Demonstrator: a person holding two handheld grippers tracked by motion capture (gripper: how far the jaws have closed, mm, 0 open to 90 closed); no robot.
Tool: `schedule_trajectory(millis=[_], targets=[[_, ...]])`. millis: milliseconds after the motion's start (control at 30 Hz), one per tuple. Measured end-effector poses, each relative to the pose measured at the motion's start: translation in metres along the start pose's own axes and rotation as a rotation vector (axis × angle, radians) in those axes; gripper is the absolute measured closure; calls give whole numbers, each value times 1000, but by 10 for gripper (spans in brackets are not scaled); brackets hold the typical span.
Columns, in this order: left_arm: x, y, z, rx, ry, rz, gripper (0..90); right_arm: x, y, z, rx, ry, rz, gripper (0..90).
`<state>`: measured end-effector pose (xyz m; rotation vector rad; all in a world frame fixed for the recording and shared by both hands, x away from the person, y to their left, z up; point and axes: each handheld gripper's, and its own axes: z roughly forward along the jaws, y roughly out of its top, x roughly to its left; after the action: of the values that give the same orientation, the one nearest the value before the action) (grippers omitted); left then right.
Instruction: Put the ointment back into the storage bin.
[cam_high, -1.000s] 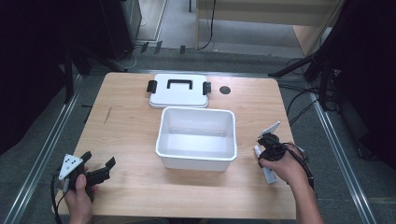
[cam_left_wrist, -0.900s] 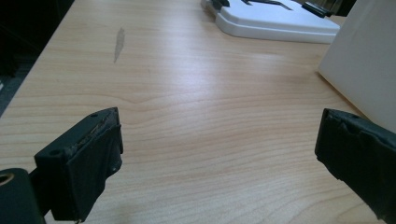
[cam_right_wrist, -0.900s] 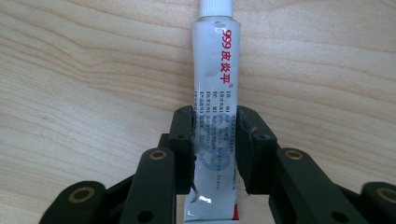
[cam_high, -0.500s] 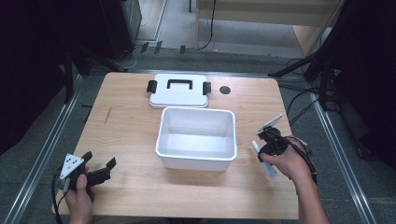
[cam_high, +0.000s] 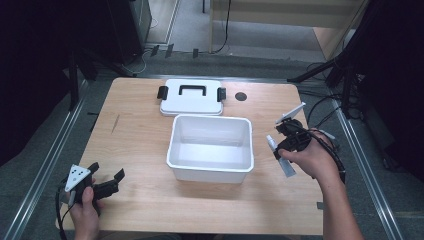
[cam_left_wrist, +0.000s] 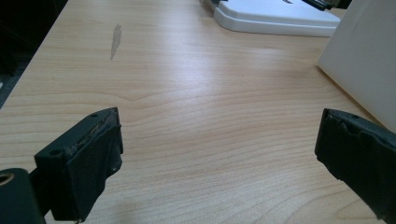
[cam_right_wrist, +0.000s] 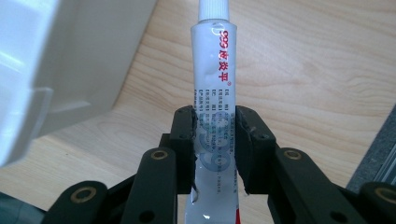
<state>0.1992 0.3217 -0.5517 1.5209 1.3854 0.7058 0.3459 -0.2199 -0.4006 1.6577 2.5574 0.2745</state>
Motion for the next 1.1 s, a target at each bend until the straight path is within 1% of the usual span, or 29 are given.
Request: schedule_trajectory(millis=[33,133,267,367,400,467,600,633,700,733,767,800,867,900,933,967,1033,1100], targets=[[0,0,0,0,0,1,17,0,0,0,0,0,0,717],[0,0,0,0,0,0,16,5,5,-12,-13,-9,-1,717],[0,0,0,1,4,3,17,12,12,-21,-24,-3,-7,717],[0,0,0,2,4,0,17,19,18,-29,-32,1,-14,716],[0,0,1,4,3,-2,16,25,22,-33,-39,-3,-18,716],[0,0,1,4,3,-1,16,27,23,-34,-40,-4,-21,716],[-1,1,2,12,2,3,17,36,30,-38,-37,-8,-36,716],[-1,1,2,12,3,4,16,41,35,-41,-35,-14,-43,716],[-1,1,2,12,3,5,16,44,37,-43,-32,-18,-47,716],[-1,1,2,12,2,4,16,50,41,-48,-38,-11,-58,716],[-1,1,2,11,1,3,16,50,41,-48,-38,-11,-58,716],[-1,1,2,11,1,3,16,56,45,-51,-39,-9,-69,716],[-1,1,2,13,2,4,17,58,46,-53,-43,-9,-75,716],[-1,1,2,13,1,4,16,64,50,-56,-45,-6,-81,716],[-1,1,2,14,1,5,16,67,52,-57,-45,-6,-85,716],[-1,1,2,14,1,5,17,67,52,-57,-45,-6,-85,716],[-1,1,2,17,1,9,16,73,56,-60,-43,4,-90,716],[-1,1,2,19,1,9,17,78,59,-60,-39,4,-103,716]])
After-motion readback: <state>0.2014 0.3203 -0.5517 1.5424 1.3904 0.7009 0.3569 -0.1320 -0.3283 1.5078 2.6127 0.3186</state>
